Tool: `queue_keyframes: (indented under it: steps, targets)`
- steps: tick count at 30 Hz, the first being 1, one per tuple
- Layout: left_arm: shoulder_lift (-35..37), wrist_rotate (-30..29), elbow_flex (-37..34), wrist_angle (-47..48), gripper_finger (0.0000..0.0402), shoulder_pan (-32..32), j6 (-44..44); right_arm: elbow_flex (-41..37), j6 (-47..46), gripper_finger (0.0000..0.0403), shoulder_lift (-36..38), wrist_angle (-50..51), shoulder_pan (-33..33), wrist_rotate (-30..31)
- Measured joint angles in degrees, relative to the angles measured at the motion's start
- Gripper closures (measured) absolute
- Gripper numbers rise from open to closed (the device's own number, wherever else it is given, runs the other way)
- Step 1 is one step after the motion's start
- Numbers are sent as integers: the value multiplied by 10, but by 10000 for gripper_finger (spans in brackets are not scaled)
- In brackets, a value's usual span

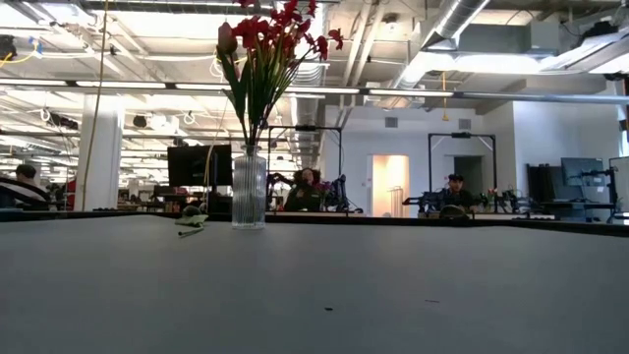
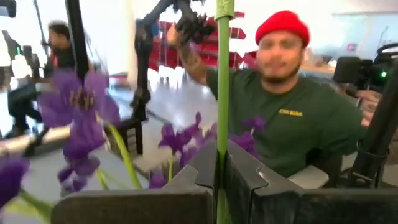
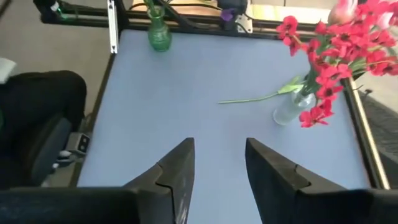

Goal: Sort flowers into vase by color
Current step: Put the bottom black tulip into the green vase

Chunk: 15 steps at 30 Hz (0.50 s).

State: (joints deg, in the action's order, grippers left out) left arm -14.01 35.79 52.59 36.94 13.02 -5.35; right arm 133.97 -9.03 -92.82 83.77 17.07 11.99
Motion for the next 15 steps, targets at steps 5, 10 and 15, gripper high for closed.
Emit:
queue_keyframes:
  steps: [5,10,15]
  targets:
    - [41,30,-40,-49,401,0,16,0,9,248,0,7,20,36]
    - [85,48,-102,-122,401,0,-13,0,13,264,2,-2,18,36]
    - [115,68,-167,-197,401,0,-56,0,-8,277,3,-6,15,36]
